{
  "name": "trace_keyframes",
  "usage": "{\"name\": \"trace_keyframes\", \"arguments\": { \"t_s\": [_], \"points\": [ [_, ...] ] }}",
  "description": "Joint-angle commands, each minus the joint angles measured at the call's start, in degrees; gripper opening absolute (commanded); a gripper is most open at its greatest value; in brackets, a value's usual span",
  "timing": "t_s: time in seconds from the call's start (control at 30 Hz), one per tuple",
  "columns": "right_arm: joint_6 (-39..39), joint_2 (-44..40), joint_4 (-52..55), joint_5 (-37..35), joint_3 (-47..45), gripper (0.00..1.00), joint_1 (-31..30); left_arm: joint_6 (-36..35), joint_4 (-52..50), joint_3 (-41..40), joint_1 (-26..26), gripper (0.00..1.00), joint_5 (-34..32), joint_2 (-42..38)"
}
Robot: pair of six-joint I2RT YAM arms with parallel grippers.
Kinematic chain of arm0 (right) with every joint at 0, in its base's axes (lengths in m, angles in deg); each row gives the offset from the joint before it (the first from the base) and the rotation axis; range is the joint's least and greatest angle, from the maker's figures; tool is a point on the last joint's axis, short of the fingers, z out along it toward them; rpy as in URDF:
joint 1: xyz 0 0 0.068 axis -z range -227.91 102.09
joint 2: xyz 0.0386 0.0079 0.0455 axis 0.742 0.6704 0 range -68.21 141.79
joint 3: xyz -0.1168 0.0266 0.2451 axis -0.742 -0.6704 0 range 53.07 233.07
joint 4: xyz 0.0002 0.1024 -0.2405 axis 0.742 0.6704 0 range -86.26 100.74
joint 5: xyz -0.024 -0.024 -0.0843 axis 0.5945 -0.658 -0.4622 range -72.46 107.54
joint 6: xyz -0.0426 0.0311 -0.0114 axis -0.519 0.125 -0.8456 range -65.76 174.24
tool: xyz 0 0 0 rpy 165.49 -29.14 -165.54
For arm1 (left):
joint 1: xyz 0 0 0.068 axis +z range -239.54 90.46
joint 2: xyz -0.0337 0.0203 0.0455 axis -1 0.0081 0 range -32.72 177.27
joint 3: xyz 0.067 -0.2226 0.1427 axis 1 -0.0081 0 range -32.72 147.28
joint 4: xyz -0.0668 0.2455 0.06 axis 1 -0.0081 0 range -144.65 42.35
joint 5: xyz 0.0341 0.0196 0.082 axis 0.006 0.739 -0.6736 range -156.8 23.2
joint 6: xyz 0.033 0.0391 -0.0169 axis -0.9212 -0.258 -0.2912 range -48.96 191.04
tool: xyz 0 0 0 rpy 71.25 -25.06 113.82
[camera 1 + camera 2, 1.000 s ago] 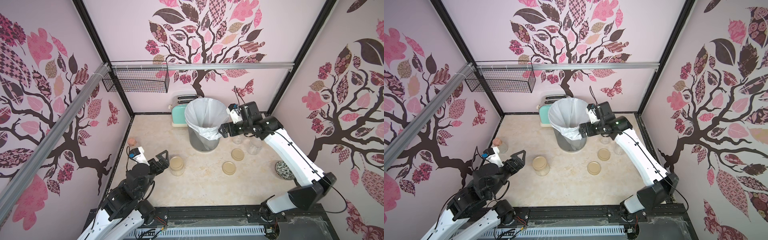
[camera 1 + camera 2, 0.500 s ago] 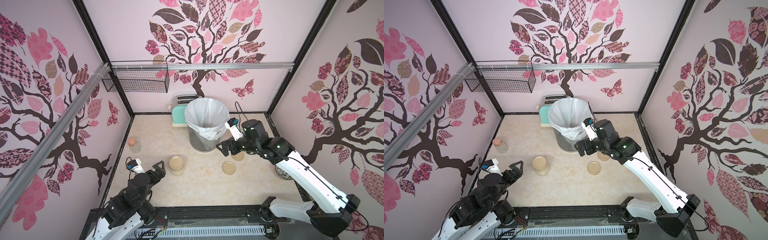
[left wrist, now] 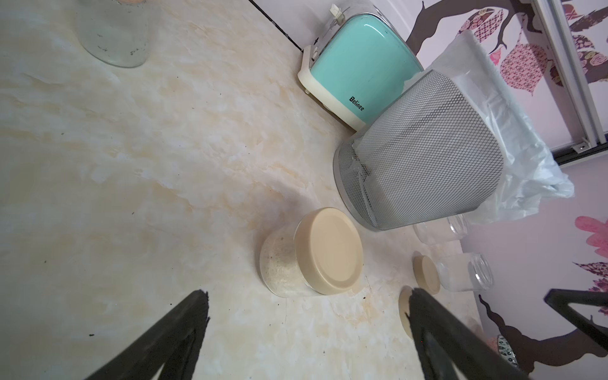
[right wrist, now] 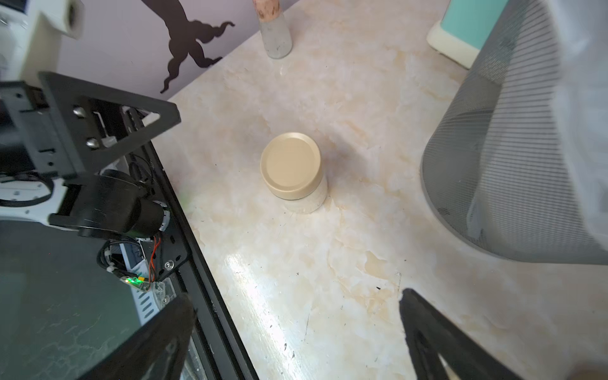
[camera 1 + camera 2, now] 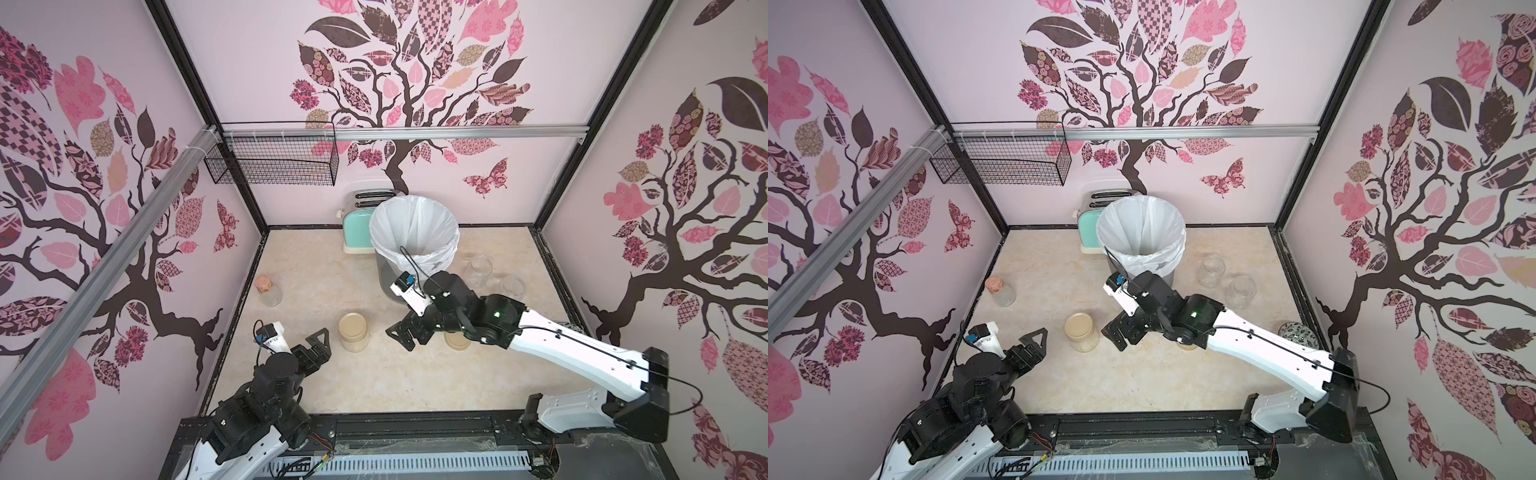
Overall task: Empty moldy rice from jars
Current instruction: Pick up the jar from the center of the board.
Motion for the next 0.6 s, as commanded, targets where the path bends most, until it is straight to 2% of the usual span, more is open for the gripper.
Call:
{"name": "trace_keyframes", "arguments": {
  "t_s": [0.0, 0.23, 0.57],
  "points": [
    [-2.0, 4.0, -7.1, -2.1, -1.0, 0.99, -1.8, -2.9, -0.5, -0.3, 0.2, 0.98, 0.0, -1.5],
    [-3.0, 13.3, -17.2, -2.3, -1.3, 1.00, -3.1, -2.2, -1.9, -0.5, 0.3, 0.98, -2.0, -4.9],
    [-5.0, 25.8, -19.7, -2.9, 6.9, 1.00, -4.8, -0.7, -1.1, -1.7, 0.3, 0.98, -1.6, -6.1]
  ]
}}
